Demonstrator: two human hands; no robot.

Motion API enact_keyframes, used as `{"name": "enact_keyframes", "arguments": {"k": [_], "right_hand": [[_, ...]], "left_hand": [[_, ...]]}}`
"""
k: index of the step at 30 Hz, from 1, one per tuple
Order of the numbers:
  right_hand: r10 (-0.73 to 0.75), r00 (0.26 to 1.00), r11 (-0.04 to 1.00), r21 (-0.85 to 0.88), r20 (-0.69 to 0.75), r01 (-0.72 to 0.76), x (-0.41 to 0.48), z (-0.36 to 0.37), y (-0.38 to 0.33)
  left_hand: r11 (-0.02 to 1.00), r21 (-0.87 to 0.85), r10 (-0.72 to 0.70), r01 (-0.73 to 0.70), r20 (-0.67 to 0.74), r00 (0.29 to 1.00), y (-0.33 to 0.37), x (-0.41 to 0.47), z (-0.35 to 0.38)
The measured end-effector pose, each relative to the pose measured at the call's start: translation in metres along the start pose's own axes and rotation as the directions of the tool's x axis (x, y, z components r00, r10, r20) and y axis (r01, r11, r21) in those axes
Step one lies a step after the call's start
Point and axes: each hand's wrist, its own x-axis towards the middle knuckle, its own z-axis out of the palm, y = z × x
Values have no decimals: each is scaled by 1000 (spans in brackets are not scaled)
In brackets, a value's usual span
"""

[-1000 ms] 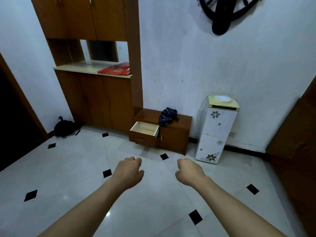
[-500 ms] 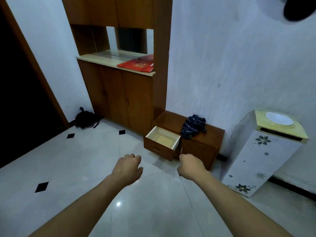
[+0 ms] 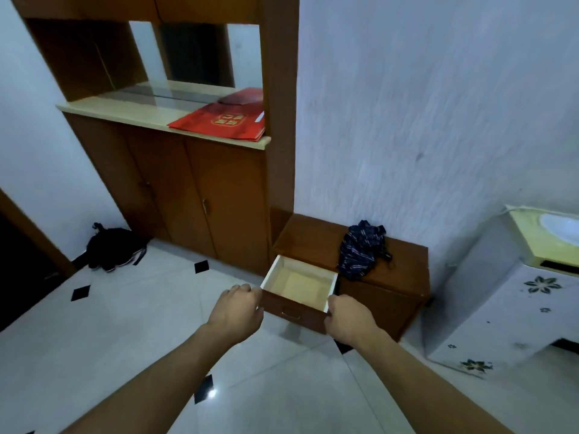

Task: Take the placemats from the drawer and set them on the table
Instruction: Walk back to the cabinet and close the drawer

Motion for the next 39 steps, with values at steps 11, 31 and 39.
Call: {"name": "enact_keyframes", "arguments": {"k": [11,31,39], "right_hand": [[129,984,988,102,-122,-117,153,58,37],[304,911,906,211,280,-367,377,328,104],[508,202,-668,531,838,-521,432,386,112]], "left_hand": [[988,-92,134,-121,153,979,-34,173,100],[702,-295,-422,648,561,712,-73,332,431],[-338,-294,-471,894,875,110,-98,367,506]]}}
